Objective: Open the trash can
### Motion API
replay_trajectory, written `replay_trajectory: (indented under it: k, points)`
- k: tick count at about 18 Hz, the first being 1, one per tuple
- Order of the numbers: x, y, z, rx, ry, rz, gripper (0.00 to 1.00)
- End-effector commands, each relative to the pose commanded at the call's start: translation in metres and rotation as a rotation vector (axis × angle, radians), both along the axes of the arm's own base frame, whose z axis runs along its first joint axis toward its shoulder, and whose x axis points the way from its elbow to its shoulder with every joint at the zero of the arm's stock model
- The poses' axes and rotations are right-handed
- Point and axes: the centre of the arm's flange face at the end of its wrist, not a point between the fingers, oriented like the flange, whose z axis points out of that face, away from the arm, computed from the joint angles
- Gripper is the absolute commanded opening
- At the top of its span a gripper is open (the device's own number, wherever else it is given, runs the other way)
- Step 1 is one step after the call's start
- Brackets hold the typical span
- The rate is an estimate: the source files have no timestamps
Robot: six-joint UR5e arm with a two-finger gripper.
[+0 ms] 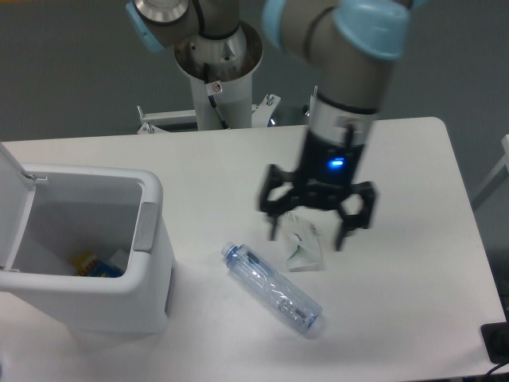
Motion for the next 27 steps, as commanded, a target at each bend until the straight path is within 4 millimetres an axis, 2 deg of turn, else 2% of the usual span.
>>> replay_trajectory:
  k: [4, 9, 12, 20, 23, 27]
  points:
    - [-0.053, -0.043, -0.04, -0.038, 0.044, -0.08, 1.0]
    - [-0.087, -0.083, -0.08, -0.068, 0.077, -0.19, 1.0]
    - [-0.093, -0.087, -0.091, -0.08, 0.093, -0.243, 1.0]
    - [-0.113, -0.109, -0.129, -0.379, 0.145, -0.318, 1.0]
    - [-0.124, -0.112, -0.139, -0.446, 0.189, -0.427, 1.0]
    - [-0.13, -0.108, -0.137, -0.456, 0.224, -0.475, 1.0]
